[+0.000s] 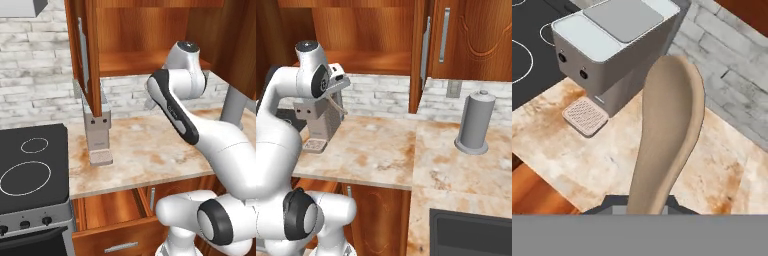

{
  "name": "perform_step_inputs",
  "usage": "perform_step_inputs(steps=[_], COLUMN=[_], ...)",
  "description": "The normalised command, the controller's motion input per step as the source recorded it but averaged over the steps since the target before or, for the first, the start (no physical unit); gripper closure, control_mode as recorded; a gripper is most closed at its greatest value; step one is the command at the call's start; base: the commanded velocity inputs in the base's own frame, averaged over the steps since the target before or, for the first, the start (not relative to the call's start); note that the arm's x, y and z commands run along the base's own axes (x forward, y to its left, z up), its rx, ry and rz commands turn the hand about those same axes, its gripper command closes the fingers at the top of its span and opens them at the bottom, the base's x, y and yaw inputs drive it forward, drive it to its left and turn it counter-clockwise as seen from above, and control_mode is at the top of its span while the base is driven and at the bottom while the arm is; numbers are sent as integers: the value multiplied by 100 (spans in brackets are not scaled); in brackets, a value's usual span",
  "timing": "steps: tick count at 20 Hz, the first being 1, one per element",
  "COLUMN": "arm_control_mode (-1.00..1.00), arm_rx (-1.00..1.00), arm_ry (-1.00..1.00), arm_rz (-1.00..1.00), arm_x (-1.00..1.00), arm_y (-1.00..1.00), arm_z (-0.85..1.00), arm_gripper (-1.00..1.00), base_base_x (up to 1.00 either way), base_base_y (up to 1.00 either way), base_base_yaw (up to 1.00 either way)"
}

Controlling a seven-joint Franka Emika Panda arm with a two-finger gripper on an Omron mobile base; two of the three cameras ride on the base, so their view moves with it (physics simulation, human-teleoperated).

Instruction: Organize the utensils by type. Pick up the wooden spoons from the counter and place them in the open cabinet. Then pick up the metallic utensils from the counter and place them in the open drawer.

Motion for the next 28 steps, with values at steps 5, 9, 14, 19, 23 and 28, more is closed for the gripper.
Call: perform_step_inputs(steps=[5,9,14,19,23,28], arm_control_mode=[-100,-100,-100,-100,-100,-100], arm_rx=[-5,0,0,-6,-11,-19], arm_ry=[-49,-25,0,-5,0,0], arm_rz=[29,22,20,14,10,0], arm_x=[35,56,50,60,58,69], arm_y=[0,0,0,0,5,6], arm_z=[46,51,60,45,45,13], arm_gripper=[100,100,100,100,100,100], base_base_x=[0,0,0,0,0,0], base_base_y=[0,0,0,0,0,0], base_base_yaw=[0,0,0,0,0,0])
